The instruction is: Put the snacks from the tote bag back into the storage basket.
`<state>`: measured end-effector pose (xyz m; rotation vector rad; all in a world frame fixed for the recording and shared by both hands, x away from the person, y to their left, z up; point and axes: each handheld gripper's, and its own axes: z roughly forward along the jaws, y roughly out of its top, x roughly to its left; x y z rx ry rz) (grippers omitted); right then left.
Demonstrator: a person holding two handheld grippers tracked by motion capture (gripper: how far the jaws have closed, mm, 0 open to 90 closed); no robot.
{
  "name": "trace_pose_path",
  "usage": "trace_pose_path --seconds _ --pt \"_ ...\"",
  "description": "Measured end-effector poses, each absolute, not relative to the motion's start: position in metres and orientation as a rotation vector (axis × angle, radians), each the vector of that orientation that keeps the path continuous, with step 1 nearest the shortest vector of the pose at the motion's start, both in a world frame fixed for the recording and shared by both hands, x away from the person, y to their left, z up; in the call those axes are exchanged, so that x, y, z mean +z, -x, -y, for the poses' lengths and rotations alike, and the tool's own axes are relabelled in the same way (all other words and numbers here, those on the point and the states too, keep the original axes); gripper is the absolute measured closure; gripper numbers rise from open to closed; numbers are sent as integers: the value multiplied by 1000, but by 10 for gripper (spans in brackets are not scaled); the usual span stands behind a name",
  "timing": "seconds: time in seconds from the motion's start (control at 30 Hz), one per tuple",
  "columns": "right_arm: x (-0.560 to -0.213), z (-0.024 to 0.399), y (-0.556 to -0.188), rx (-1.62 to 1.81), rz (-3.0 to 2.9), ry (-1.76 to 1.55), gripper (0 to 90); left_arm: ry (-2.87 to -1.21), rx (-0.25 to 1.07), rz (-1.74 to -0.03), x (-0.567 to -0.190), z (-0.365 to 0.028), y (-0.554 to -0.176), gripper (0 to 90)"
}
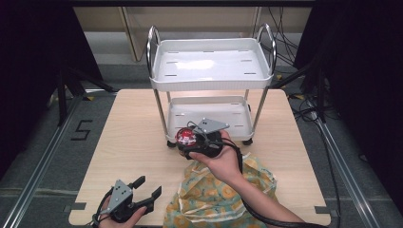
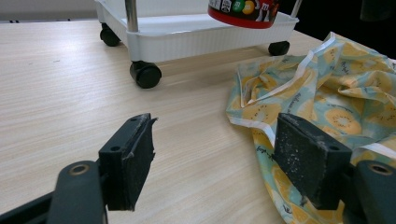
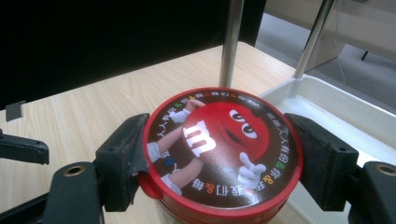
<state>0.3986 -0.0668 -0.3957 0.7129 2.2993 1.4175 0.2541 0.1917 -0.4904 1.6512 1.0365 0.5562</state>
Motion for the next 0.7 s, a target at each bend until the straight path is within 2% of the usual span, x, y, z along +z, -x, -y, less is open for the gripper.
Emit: trace_pose_path --seconds 0.7 --pt "-397 64 -411 1397 -2285 -733 269 -1657 563 -1035 -490 -193 -254 280"
